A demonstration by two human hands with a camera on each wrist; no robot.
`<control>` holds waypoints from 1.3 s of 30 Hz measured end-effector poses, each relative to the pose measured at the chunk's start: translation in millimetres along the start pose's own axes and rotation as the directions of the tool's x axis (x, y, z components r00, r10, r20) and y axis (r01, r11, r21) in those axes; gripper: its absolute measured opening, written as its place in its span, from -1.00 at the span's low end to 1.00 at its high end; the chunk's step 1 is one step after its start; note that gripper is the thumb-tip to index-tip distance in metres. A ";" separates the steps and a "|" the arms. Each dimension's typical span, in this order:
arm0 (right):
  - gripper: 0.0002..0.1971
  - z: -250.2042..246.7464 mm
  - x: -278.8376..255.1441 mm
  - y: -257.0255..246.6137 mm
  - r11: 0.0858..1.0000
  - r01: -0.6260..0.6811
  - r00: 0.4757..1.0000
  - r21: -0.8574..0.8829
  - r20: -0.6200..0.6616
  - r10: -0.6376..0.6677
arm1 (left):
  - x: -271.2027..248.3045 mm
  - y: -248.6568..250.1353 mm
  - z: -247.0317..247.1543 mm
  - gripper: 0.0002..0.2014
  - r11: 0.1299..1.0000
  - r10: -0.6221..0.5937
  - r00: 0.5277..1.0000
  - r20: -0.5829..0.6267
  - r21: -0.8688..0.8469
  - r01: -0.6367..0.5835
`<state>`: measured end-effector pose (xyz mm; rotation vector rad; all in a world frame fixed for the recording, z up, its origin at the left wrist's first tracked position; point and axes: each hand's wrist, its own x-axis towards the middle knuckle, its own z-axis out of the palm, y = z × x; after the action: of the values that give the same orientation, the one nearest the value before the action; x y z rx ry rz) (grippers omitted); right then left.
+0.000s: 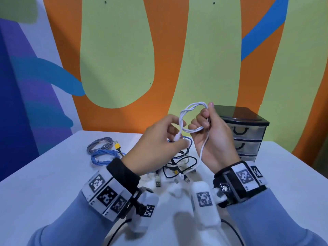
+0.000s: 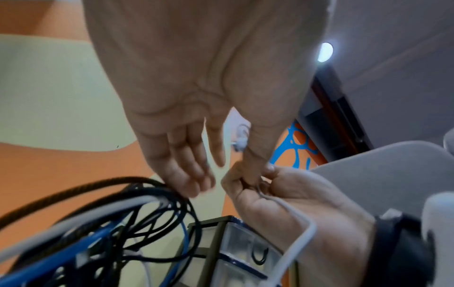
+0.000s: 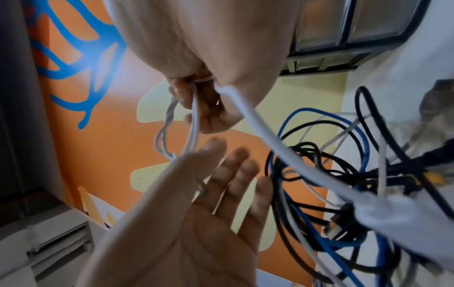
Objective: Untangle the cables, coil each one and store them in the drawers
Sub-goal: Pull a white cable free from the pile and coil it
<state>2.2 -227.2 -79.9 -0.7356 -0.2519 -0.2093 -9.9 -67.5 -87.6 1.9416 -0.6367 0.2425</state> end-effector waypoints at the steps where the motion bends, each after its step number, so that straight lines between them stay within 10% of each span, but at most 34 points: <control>1: -0.59 0.4 -0.7 -1.6 1.000 0.001 1.000 0.019 -0.009 -0.001 | -2.4 1.5 1.5 -0.53 0.997 -0.039 0.991 0.126 -0.055 0.046; 4: -0.60 -0.7 -0.9 -7.4 0.998 0.016 1.000 0.063 -0.022 -0.015 | -8.6 5.4 5.0 -0.26 0.985 -0.110 0.908 0.405 -0.078 0.154; 7: -0.60 -3.3 0.6 -11.3 0.995 0.006 0.999 0.095 -0.032 -0.003 | -10.6 7.6 5.4 -0.38 0.988 -0.140 0.875 0.463 0.006 0.155; 15: -0.59 -8.6 4.4 -24.1 0.988 -0.057 0.998 0.144 0.017 0.055 | 3.9 3.2 -42.2 -0.86 0.939 -0.137 0.991 0.000 -0.319 0.130; 22: -0.63 5.5 -5.8 3.3 0.937 0.058 0.998 -0.345 -0.008 -0.065 | 4.1 8.1 -29.2 -0.83 0.726 -0.100 0.995 -0.018 -0.685 0.061; 28: -0.63 11.3 -15.4 12.4 0.859 0.118 0.993 -0.498 0.057 -0.103 | 2.1 5.4 -19.8 -0.84 0.953 0.140 0.985 -0.105 -0.256 -0.162; 33: -0.68 13.8 -16.8 13.7 0.927 0.051 0.998 -0.372 0.041 -0.038 | 0.2 5.6 -12.6 -0.86 0.978 0.181 0.975 -0.128 -0.081 -0.192; 39: -0.80 7.3 -13.8 18.4 0.915 0.117 0.993 -0.387 0.076 -0.095 | 3.7 0.7 -13.9 -0.59 0.972 0.070 0.948 -0.310 0.236 0.005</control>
<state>-7.0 -207.5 -90.4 -1.1280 -0.3081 -0.3492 -5.6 -56.6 -79.2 2.0567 -0.4419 0.6623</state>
